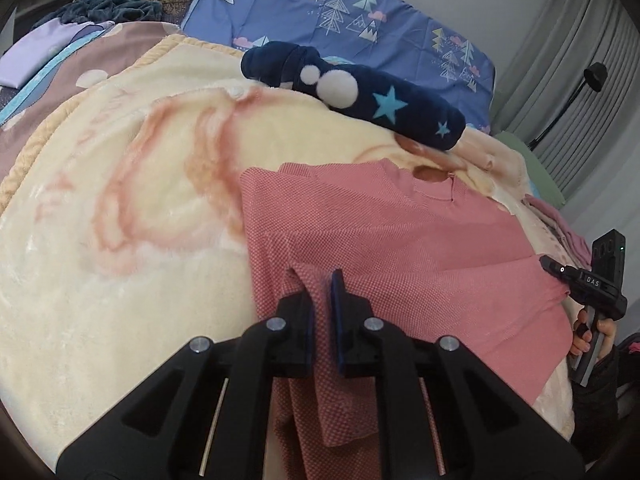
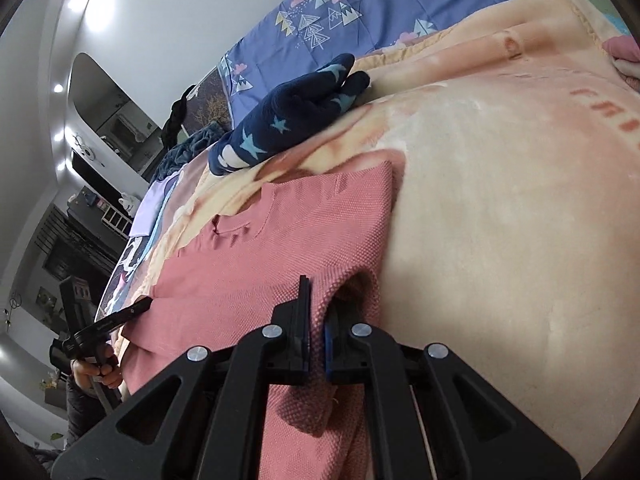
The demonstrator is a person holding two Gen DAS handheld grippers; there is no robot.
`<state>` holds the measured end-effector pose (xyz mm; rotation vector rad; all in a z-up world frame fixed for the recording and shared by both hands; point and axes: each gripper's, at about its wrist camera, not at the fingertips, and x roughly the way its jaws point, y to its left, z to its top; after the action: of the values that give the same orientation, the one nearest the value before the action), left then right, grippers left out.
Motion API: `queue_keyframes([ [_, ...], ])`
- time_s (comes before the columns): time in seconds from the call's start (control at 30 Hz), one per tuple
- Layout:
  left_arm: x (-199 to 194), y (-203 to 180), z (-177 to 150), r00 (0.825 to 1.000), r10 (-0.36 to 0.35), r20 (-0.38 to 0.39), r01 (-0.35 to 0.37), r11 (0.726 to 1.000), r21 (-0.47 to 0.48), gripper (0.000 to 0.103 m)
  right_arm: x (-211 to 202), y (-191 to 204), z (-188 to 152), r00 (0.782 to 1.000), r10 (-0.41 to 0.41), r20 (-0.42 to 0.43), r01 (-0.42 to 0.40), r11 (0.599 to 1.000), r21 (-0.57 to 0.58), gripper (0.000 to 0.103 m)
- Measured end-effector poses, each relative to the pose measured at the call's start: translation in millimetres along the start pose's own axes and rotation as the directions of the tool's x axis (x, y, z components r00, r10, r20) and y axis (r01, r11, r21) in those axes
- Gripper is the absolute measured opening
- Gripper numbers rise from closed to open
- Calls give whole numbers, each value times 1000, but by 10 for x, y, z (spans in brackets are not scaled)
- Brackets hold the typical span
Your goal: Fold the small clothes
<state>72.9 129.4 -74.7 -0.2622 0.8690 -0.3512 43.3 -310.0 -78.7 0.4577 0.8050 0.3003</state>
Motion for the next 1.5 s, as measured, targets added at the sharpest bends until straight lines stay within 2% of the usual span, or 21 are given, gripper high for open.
queue_keyframes([
  [0.07,-93,-17,-19,1000,8,11,-8,1000,10,18,-101,46,-36,1000,-11,-10,11,999,-30,17],
  [0.2,-370,-104,-166,1000,12,19,-13,998,57,19,-321,153,-213,999,-22,-39,18,994,-104,19],
  [0.23,-404,-127,-199,1000,19,13,-20,997,74,18,-362,172,-247,999,-25,-39,20,993,-117,19],
  [0.27,-426,-147,-230,1000,27,2,-27,995,92,12,-397,192,-289,999,-23,-38,18,991,-130,19],
  [0.37,-383,-196,-256,998,47,-32,-43,992,115,5,-378,208,-274,999,-6,-37,1,992,-127,8],
  [0.5,-326,-202,-90,1000,30,-9,-29,996,87,5,-354,153,2,997,71,27,-71,997,-25,4],
  [0.6,-325,-139,303,998,9,63,-10,1000,16,5,-303,69,364,990,91,111,-97,994,53,4],
  [0.63,-301,-87,463,996,7,93,-5,1000,-18,6,-240,19,480,988,89,123,-100,991,85,5],
  [0.7,-250,56,676,987,27,159,-10,995,-101,19,-86,-66,610,995,54,89,-66,989,131,16],
  [0.73,-237,111,716,983,27,181,-4,992,-129,39,-17,-89,629,997,29,67,-38,989,141,17],
  [0.77,-226,171,736,979,31,200,1,987,-158,50,7,-89,625,998,13,59,-21,991,135,21],
  [0.87,-168,173,681,982,42,182,-22,993,-113,55,15,-76,556,997,-45,65,41,997,59,41],
  [1.0,75,184,572,993,71,94,-65,996,-66,58,70,-198,590,996,-61,63,57,997,60,43],
  [1.1,232,204,571,996,74,58,-71,996,-50,58,164,-210,657,996,-75,43,74,997,22,43],
  [1.27,456,149,652,997,79,21,-80,996,27,53,355,-195,735,995,-98,17,98,995,-13,43],
  [1.37,578,73,685,995,99,-5,-98,991,96,24,444,-180,751,994,-109,8,109,993,-33,41],
  [1.4,616,51,690,993,115,-13,-113,986,119,22,480,-175,752,993,-119,3,119,992,-44,31],
  [1.43,638,33,698,992,127,-13,-124,983,133,13,500,-167,754,991,-134,2,134,989,-56,22],
  [1.47,643,14,699,991,131,-12,-128,981,148,8,501,-154,759,989,-150,5,150,987,-65,7],
  [1.5,620,0,701,992,130,-4,-128,980,154,6,473,-142,764,988,-153,16,154,986,-66,7],
])
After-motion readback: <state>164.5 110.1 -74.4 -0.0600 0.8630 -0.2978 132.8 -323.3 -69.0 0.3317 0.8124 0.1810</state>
